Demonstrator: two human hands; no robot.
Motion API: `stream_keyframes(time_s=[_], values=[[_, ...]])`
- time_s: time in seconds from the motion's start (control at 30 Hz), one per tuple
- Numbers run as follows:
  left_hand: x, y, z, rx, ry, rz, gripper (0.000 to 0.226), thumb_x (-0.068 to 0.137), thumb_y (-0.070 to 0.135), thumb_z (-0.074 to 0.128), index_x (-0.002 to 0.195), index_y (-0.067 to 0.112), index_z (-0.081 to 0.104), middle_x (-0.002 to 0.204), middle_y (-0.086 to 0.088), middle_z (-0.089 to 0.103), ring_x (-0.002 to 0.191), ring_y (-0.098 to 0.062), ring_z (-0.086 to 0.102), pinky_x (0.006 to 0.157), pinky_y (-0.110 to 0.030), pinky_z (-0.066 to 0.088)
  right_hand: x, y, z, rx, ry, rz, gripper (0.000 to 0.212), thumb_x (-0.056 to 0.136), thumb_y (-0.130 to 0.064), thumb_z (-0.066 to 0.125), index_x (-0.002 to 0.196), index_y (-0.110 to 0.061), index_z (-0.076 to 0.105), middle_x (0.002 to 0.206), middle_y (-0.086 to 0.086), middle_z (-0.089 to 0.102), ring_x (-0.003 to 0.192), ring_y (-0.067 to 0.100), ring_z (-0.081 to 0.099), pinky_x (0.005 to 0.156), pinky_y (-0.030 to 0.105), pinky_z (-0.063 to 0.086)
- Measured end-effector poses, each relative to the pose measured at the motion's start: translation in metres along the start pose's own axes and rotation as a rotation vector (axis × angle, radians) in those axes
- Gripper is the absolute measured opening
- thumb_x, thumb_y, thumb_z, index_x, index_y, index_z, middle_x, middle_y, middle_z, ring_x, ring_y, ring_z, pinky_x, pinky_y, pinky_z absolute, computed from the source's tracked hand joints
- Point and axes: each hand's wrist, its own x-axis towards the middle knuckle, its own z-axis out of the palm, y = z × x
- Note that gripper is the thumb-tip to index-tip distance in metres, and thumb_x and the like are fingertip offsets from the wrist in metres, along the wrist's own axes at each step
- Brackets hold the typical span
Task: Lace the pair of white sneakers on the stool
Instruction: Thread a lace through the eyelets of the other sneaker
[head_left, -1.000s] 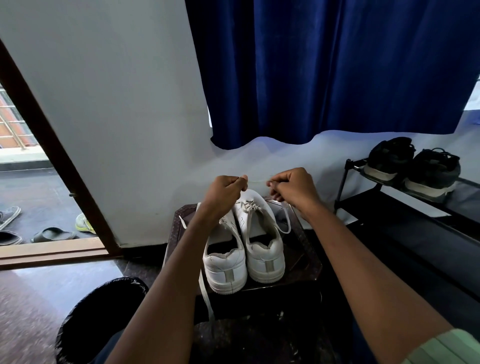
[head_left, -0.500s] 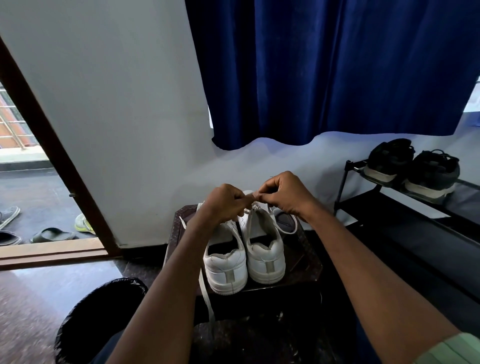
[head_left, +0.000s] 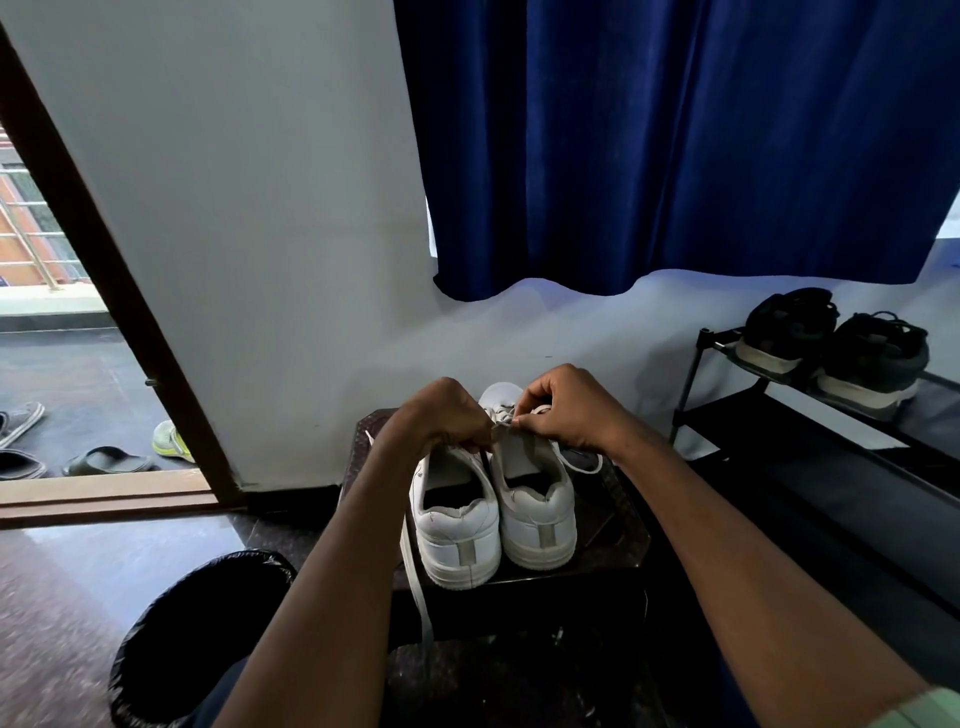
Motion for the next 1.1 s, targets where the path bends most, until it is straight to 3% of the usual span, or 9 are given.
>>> stream_keyframes(time_s=[0.27, 0.43, 0.63, 0.7, 0.77, 0.83, 0.97, 1.03, 1.1], values=[[-0.002, 0.002, -0.001, -0.005, -0.009, -0.024, 0.010, 0.075, 0.011, 0.077, 0.066, 0.007, 0.077, 0.065, -0.007, 0.071, 0.056, -0.012, 0.057, 0.055, -0.019, 0.043, -0.002, -0.003, 0.001, 0.011, -0.053, 0.010, 0.012, 0.074, -0.030, 0.085, 0.074, -0.020, 0.079, 0.072, -0.005, 0.074, 0.070, 0.011, 0.066, 0.071, 0.033, 0.056], [-0.004, 0.003, -0.002, -0.025, -0.009, -0.024, 0.009, 0.078, 0.008, 0.073, 0.077, 0.000, 0.078, 0.070, -0.010, 0.072, 0.058, -0.014, 0.058, 0.056, -0.020, 0.044, -0.004, -0.004, 0.003, 0.017, -0.078, -0.006, 0.015, 0.076, -0.032, 0.085, 0.074, -0.019, 0.078, 0.070, -0.004, 0.073, 0.063, 0.008, 0.061, 0.067, 0.029, 0.052], [-0.004, 0.001, -0.008, 0.078, -0.097, 0.103, 0.018, 0.088, 0.005, 0.067, 0.092, 0.011, 0.083, 0.072, 0.005, 0.075, 0.064, -0.005, 0.062, 0.066, -0.014, 0.052, -0.004, -0.007, 0.006, -0.001, -0.031, 0.002, 0.014, 0.073, -0.035, 0.082, 0.070, -0.023, 0.076, 0.070, -0.005, 0.073, 0.069, 0.014, 0.068, 0.072, 0.038, 0.060], [-0.004, -0.002, -0.008, 0.118, -0.099, 0.145, 0.024, 0.086, 0.001, 0.068, 0.096, 0.016, 0.084, 0.074, 0.010, 0.076, 0.072, -0.005, 0.067, 0.078, -0.019, 0.056, -0.004, -0.007, 0.010, 0.006, -0.024, 0.001, 0.012, 0.073, -0.035, 0.082, 0.072, -0.024, 0.078, 0.073, -0.006, 0.075, 0.074, 0.014, 0.071, 0.074, 0.040, 0.062], [-0.004, -0.004, -0.008, 0.142, -0.051, 0.160, 0.026, 0.080, 0.001, 0.072, 0.091, 0.021, 0.084, 0.078, 0.007, 0.078, 0.073, -0.008, 0.068, 0.079, -0.023, 0.058, -0.002, -0.006, 0.012, 0.023, -0.023, -0.001, 0.010, 0.075, -0.034, 0.084, 0.077, -0.025, 0.080, 0.078, -0.007, 0.076, 0.080, 0.013, 0.072, 0.079, 0.040, 0.062], [-0.001, -0.006, -0.007, 0.183, -0.011, 0.202, 0.019, 0.079, 0.008, 0.078, 0.083, 0.025, 0.084, 0.081, 0.000, 0.079, 0.071, -0.009, 0.067, 0.075, -0.025, 0.057, -0.001, -0.005, 0.009, 0.040, -0.036, -0.009, 0.009, 0.077, -0.030, 0.087, 0.081, -0.023, 0.082, 0.079, -0.008, 0.076, 0.080, 0.008, 0.071, 0.080, 0.035, 0.060], [0.004, -0.009, -0.014, 0.276, 0.070, 0.183, 0.009, 0.085, 0.014, 0.076, 0.087, 0.018, 0.083, 0.089, -0.002, 0.079, 0.075, -0.013, 0.066, 0.076, -0.028, 0.054, -0.004, -0.005, -0.007, 0.113, -0.111, -0.003, 0.016, 0.075, -0.023, 0.092, 0.086, -0.018, 0.082, 0.069, -0.009, 0.069, 0.058, 0.000, 0.055, 0.062, 0.020, 0.045], [0.002, -0.007, -0.019, 0.089, 0.089, 0.141, 0.013, 0.092, 0.010, 0.067, 0.086, 0.012, 0.079, 0.090, -0.006, 0.078, 0.083, -0.023, 0.071, 0.084, -0.034, 0.058, -0.005, -0.001, -0.015, 0.139, -0.127, 0.011, 0.015, 0.074, -0.019, 0.092, 0.086, -0.018, 0.082, 0.063, -0.011, 0.064, 0.054, -0.002, 0.050, 0.060, 0.019, 0.042], [-0.008, 0.003, -0.019, -0.451, -0.001, 0.063, 0.021, 0.102, 0.006, 0.051, 0.086, 0.012, 0.064, 0.092, -0.009, 0.075, 0.093, -0.027, 0.072, 0.088, -0.037, 0.058, -0.005, 0.002, -0.020, 0.158, -0.107, 0.011, 0.013, 0.076, -0.013, 0.090, 0.086, -0.018, 0.082, 0.066, -0.004, 0.067, 0.058, 0.003, 0.052, 0.063, 0.024, 0.046]])
